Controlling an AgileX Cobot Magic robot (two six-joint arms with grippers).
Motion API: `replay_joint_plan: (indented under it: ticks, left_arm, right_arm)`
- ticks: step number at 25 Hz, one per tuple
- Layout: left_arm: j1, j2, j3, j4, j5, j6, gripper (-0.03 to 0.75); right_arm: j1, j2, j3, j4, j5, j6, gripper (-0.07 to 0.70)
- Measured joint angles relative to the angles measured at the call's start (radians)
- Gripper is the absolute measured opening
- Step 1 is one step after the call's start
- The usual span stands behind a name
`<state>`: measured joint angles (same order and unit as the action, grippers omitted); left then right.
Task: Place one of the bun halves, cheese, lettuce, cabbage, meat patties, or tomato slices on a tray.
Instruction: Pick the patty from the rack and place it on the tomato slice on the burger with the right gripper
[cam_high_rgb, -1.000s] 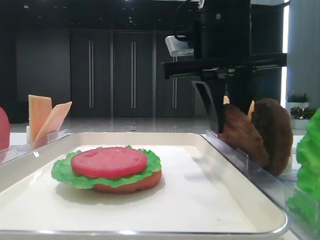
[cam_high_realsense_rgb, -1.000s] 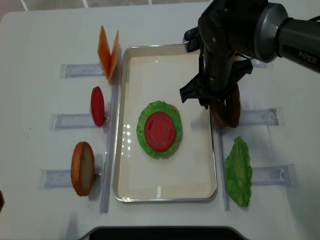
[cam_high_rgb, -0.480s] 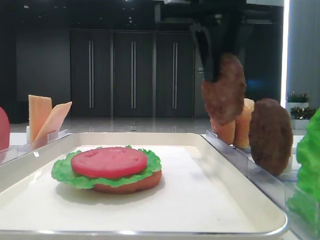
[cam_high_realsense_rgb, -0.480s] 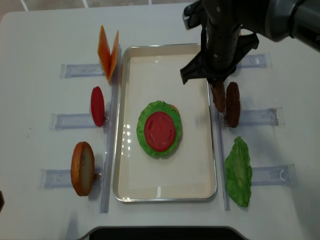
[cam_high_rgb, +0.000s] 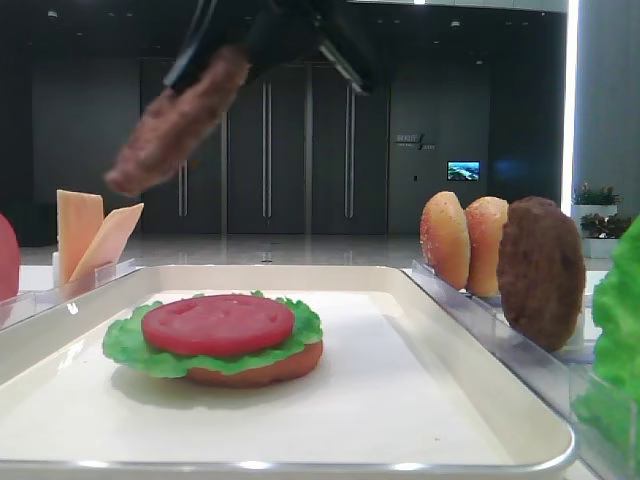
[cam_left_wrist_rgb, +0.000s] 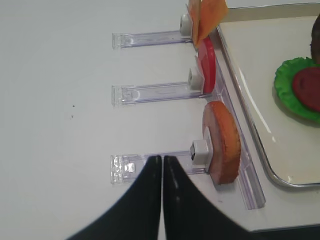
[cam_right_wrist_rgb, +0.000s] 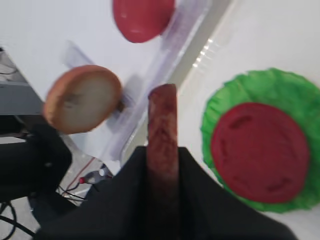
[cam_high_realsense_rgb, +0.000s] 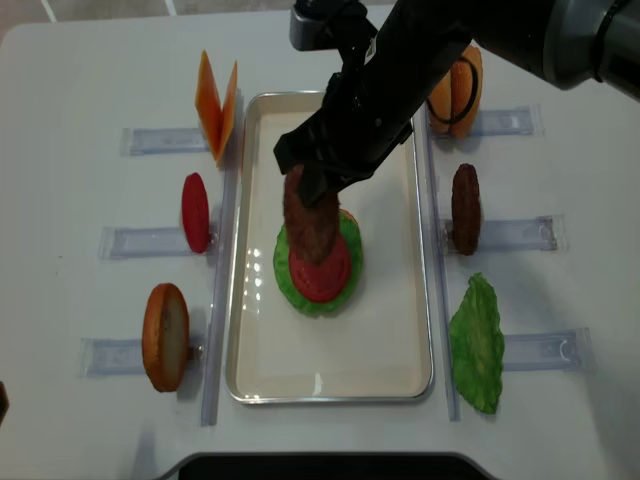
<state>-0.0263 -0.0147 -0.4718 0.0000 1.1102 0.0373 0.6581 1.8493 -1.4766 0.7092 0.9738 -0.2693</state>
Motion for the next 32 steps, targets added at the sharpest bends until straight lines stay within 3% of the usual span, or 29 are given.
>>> replay_joint_plan:
  ticks: [3, 8, 14, 32]
  left_arm:
    - [0.000, 0.000, 0.000, 0.000, 0.000, 0.000, -0.001]
    - [0.000, 0.000, 0.000, 0.000, 0.000, 0.000, -0.001]
    - [0.000, 0.000, 0.000, 0.000, 0.000, 0.000, -0.001]
    - [0.000, 0.000, 0.000, 0.000, 0.000, 0.000, -0.001]
  right_arm:
    - [-0.001, 0.000, 0.054, 0.157, -0.060, -0.138, 0.108]
    - [-0.010, 0.004, 0.148, 0.239, -0.136, -0.249, 0.108]
    - [-0.020, 0.055, 0.164, 0.276, -0.188, -0.304, 0.108]
    - [-0.020, 0.078, 0.166, 0.247, -0.200, -0.353, 0.108]
